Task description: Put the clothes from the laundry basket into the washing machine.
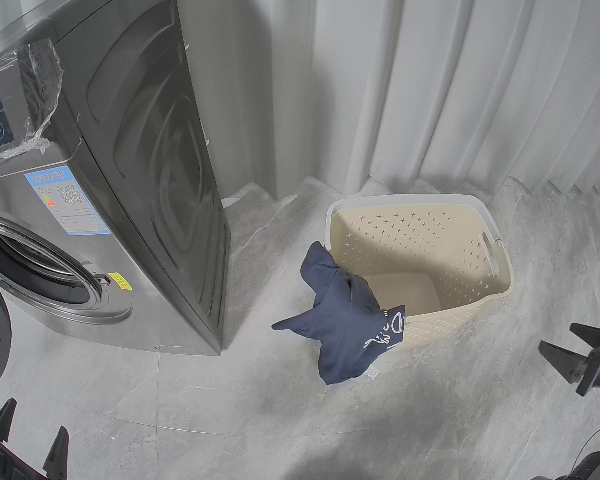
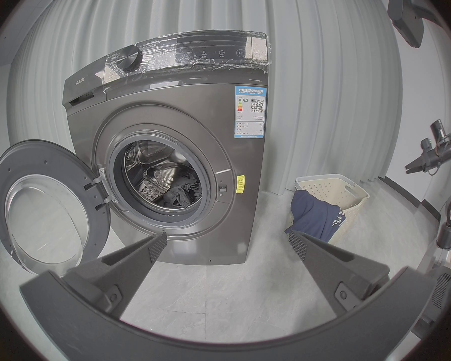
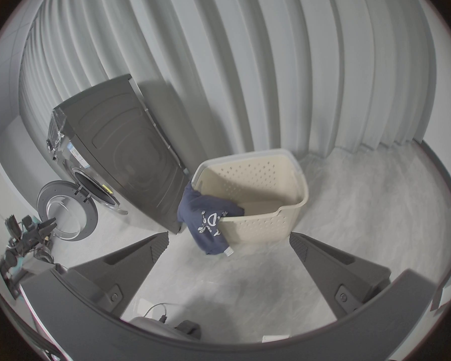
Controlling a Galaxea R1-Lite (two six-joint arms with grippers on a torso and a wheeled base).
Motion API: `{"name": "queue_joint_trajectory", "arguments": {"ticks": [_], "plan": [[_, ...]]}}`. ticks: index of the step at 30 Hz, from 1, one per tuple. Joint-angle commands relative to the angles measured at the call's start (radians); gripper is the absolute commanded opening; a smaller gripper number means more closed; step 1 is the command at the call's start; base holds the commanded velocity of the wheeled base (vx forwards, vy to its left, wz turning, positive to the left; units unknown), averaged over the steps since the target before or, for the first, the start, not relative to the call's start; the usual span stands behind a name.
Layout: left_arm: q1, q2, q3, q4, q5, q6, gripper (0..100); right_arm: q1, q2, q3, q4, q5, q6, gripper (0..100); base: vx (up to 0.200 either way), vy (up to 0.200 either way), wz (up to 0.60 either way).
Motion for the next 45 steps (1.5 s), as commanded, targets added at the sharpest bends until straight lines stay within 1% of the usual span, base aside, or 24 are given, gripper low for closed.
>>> {"name": "queue_joint_trajectory", "arguments": {"ticks": [1, 4, 5, 9, 11, 14, 15, 16, 18, 19, 20, 27, 32, 34, 39, 44, 45], "plan": [[-0.001, -0.016, 0.016, -0.001, 0.002, -0.004, 100, 0.288, 0.660, -0.131, -0.248, -0.076, 0.166, 100, 0.000, 0.000, 0.00], [-0.001, -0.016, 0.016, -0.001, 0.002, -0.005, 100, 0.310, 0.702, -0.162, -0.248, -0.076, 0.177, 100, 0.000, 0.000, 0.00], [0.000, -0.016, 0.016, -0.001, 0.002, -0.004, 100, 0.331, 0.743, -0.186, -0.248, -0.076, 0.178, 100, 0.000, 0.000, 0.00], [0.000, -0.016, 0.016, -0.001, 0.002, -0.004, 100, 0.379, 0.843, -0.252, -0.253, -0.077, 0.190, 100, 0.000, 0.000, 0.00], [-0.001, -0.016, 0.016, -0.001, 0.002, -0.004, 100, 0.409, 0.898, -0.280, -0.254, -0.082, 0.212, 100, 0.000, 0.000, 0.00], [0.000, -0.016, 0.016, -0.001, 0.002, -0.004, 100, 0.461, 0.981, -0.321, -0.268, -0.117, 0.283, 100, 0.000, 0.000, 0.00], [0.000, -0.016, 0.016, -0.001, 0.002, -0.004, 100, 0.478, 1.001, -0.329, -0.283, -0.129, 0.315, 100, 0.000, 0.000, 0.00], [0.000, -0.016, 0.016, -0.001, 0.002, -0.004, 100, 0.486, 1.016, -0.332, -0.294, -0.132, 0.330, 100, 0.000, 0.000, 0.00], [-0.001, -0.016, 0.016, 0.000, 0.002, -0.004, 100, 0.489, 1.021, -0.334, -0.300, -0.134, 0.335, 100, 0.000, 0.000, 0.00], [0.000, -0.016, 0.016, -0.001, 0.002, -0.004, 100, 0.492, 1.064, -0.338, -0.332, -0.132, 0.347, 100, 0.000, 0.000, 0.00], [0.000, -0.016, 0.016, -0.001, 0.002, -0.004, 100, 0.492, 1.076, -0.338, -0.335, -0.132, 0.348, 100, 0.000, 0.000, 0.00], [0.000, -0.016, 0.016, -0.001, 0.002, -0.004, 100, 0.492, 1.130, -0.344, -0.335, -0.134, 0.356, 100, 0.000, 0.000, 0.00], [0.000, -0.016, 0.016, -0.001, 0.002, -0.004, 100, 0.483, 1.167, -0.377, -0.335, -0.135, 0.359, 100, 0.000, 0.000, 0.00], [0.000, -0.016, 0.016, -0.001, 0.002, -0.004, 100, 0.481, 1.196, -0.400, -0.335, -0.137, 0.368, 100, 0.000, 0.000, 0.00], [0.000, -0.016, 0.016, -0.001, 0.002, -0.004, 100, 0.481, 1.252, -0.467, -0.335, -0.152, 0.418, 100, 0.000, 0.000, 0.00], [0.000, -0.016, 0.016, -0.001, 0.002, -0.004, 100, 0.460, 1.309, -0.516, -0.337, -0.154, 0.421, 100, 0.000, 0.000, 0.00], [0.000, -0.016, 0.016, -0.001, 0.002, -0.004, 100, 0.448, 1.332, -0.542, -0.339, -0.154, 0.422, 100, 0.000, 0.000, 0.00]]}}
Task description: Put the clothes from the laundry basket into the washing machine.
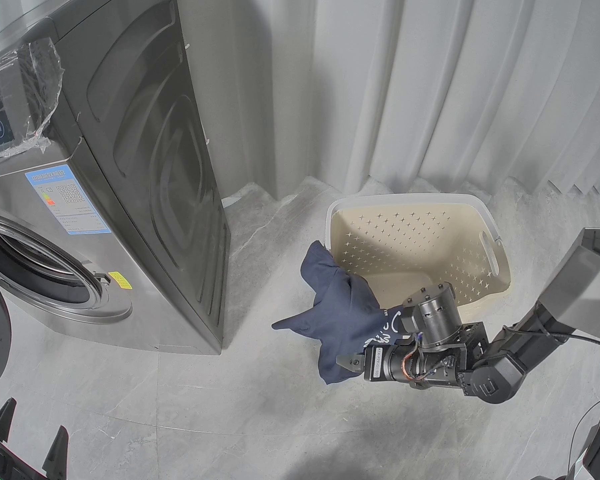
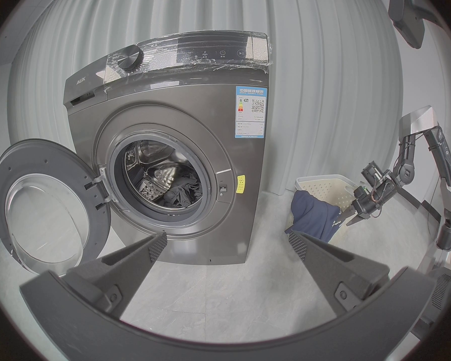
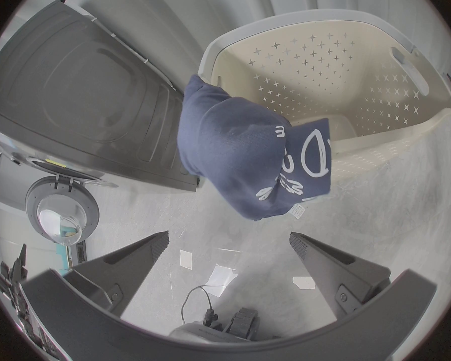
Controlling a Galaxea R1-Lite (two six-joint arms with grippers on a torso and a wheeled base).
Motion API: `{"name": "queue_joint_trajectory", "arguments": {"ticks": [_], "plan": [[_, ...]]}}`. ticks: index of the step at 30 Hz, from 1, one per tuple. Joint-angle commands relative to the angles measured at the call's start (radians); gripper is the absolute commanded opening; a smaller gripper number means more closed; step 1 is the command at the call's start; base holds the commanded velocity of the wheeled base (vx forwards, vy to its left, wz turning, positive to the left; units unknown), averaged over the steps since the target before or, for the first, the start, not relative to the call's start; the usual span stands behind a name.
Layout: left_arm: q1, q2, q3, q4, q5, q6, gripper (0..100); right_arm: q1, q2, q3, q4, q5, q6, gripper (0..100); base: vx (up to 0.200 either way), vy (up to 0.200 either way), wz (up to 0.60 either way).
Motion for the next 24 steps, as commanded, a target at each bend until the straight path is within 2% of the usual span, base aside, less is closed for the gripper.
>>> {"name": "queue_joint_trajectory", "arguments": {"ticks": [1, 10, 13, 15, 16, 24], "plan": [[0.000, -0.016, 0.016, 0.000, 0.000, 0.000, 100, -0.027, 0.080, -0.067, -0.003, -0.001, 0.003, 100, 0.000, 0.000, 0.00], [-0.001, -0.016, 0.016, 0.000, 0.000, 0.000, 100, -0.083, 0.143, -0.169, -0.004, -0.005, 0.009, 100, 0.000, 0.000, 0.00], [0.000, -0.016, 0.016, 0.000, 0.000, 0.000, 100, -0.097, 0.157, -0.208, -0.004, -0.037, 0.015, 100, 0.000, 0.000, 0.00], [0.000, -0.016, 0.016, 0.000, 0.000, 0.000, 100, -0.099, 0.160, -0.222, -0.004, -0.042, 0.023, 100, 0.000, 0.000, 0.00], [0.000, -0.016, 0.016, 0.000, 0.000, 0.000, 100, -0.103, 0.164, -0.232, -0.004, -0.042, 0.034, 0, 0.000, 0.000, 0.00], [0.000, -0.016, 0.016, 0.000, 0.000, 0.000, 100, -0.089, 0.157, -0.225, -0.003, -0.041, 0.054, 0, 0.000, 0.000, 0.00]]}}
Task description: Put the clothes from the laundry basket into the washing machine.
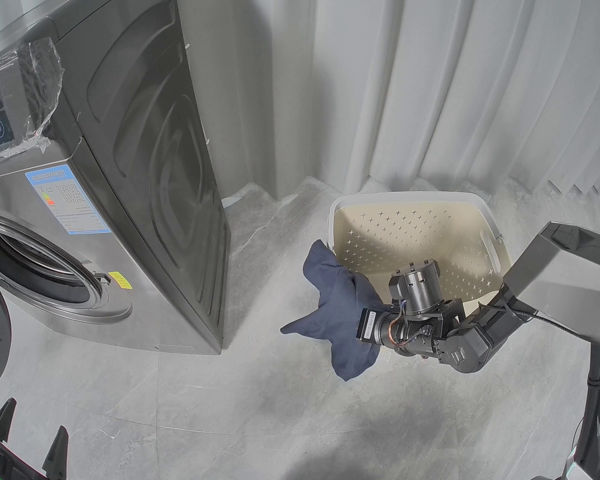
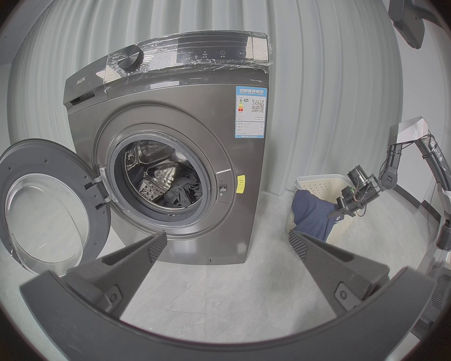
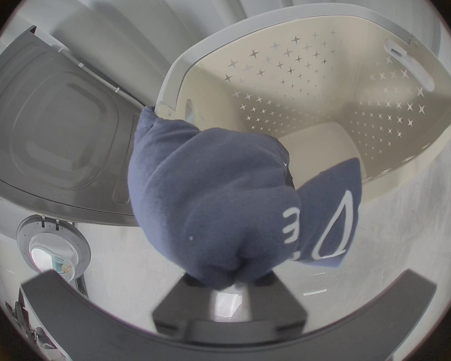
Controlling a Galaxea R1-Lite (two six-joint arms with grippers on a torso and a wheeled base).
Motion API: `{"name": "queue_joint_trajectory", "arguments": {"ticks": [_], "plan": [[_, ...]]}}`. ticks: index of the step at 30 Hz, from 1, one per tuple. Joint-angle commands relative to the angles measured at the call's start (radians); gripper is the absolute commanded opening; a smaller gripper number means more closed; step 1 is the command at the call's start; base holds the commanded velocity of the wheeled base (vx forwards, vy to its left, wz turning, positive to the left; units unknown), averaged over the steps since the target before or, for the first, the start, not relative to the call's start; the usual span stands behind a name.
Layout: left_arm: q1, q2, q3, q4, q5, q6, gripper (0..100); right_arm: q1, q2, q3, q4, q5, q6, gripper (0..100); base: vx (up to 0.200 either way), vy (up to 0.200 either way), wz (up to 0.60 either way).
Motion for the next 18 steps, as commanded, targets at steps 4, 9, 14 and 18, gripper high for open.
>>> {"name": "queue_joint_trajectory", "arguments": {"ticks": [4, 9, 14, 18], "plan": [[0.001, -0.016, 0.016, 0.000, 0.000, -0.001, 100, 0.042, -0.070, 0.044, 0.000, -0.002, -0.001, 0, 0.000, 0.000, 0.00], [0.001, -0.016, 0.016, 0.000, 0.000, 0.000, 100, 0.097, -0.211, 0.108, 0.006, -0.004, -0.010, 0, 0.000, 0.000, 0.00], [0.001, -0.016, 0.016, 0.000, 0.000, 0.000, 100, 0.129, -0.389, 0.166, 0.019, -0.004, -0.016, 0, 0.000, 0.000, 0.00], [0.001, -0.016, 0.016, 0.000, 0.000, -0.001, 100, 0.136, -0.542, 0.220, 0.023, 0.002, -0.030, 0, 0.000, 0.000, 0.00]]}}
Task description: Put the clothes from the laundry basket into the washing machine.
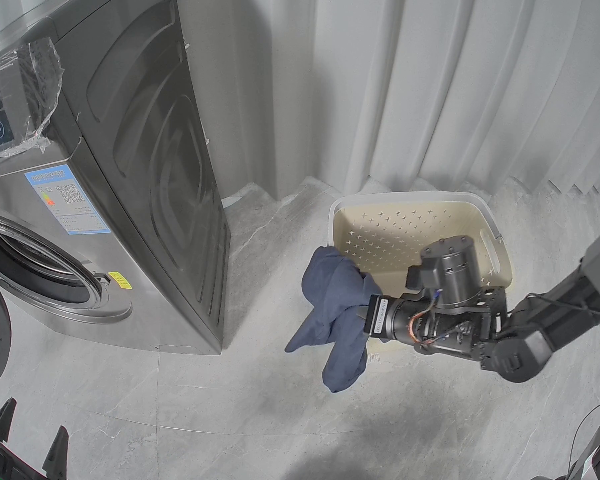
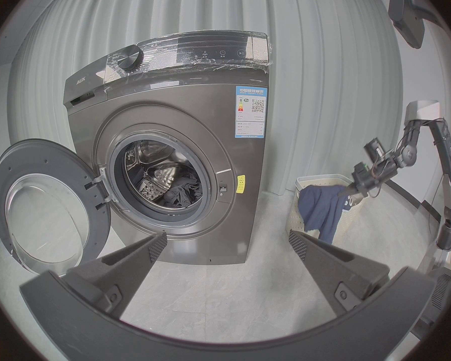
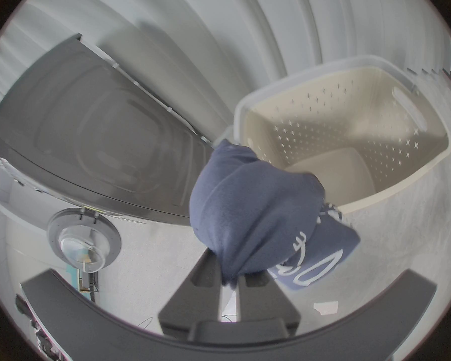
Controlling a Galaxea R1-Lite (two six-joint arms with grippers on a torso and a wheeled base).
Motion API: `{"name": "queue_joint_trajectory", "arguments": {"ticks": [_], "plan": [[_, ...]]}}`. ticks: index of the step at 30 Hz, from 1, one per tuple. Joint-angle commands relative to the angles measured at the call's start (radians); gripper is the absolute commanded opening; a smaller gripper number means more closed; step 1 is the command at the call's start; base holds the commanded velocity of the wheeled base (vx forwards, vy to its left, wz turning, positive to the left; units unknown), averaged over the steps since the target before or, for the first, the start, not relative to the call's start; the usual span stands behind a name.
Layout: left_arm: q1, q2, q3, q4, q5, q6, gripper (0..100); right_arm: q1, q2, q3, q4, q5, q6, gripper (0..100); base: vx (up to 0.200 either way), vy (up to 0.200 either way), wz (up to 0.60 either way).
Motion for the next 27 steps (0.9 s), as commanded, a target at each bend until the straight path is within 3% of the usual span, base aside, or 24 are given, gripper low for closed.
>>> {"name": "queue_joint_trajectory", "arguments": {"ticks": [1, 10, 13, 17, 22, 27], "plan": [[0.000, -0.016, 0.016, 0.000, 0.000, 0.000, 100, 0.035, -0.290, 0.096, 0.007, 0.011, -0.020, 0, 0.000, 0.000, 0.00], [-0.001, -0.016, 0.016, 0.000, 0.000, 0.000, 100, 0.080, -0.539, 0.164, -0.002, 0.066, -0.052, 0, 0.000, 0.000, 0.00], [0.000, -0.016, 0.016, 0.000, 0.000, -0.001, 100, 0.066, -0.577, 0.226, -0.027, 0.134, -0.132, 0, 0.000, 0.000, 0.00], [-0.001, -0.016, 0.016, 0.000, 0.000, -0.001, 100, 0.052, -0.574, 0.306, -0.111, 0.178, -0.207, 0, 0.000, 0.000, 0.00], [0.000, -0.016, 0.016, 0.000, 0.000, 0.000, 100, 0.026, -0.536, 0.392, -0.269, 0.240, -0.221, 0, 0.000, 0.000, 0.00], [0.000, -0.016, 0.016, 0.000, 0.000, -0.001, 100, 0.012, -0.543, 0.424, -0.320, 0.244, -0.261, 0, 0.000, 0.000, 0.00]]}}
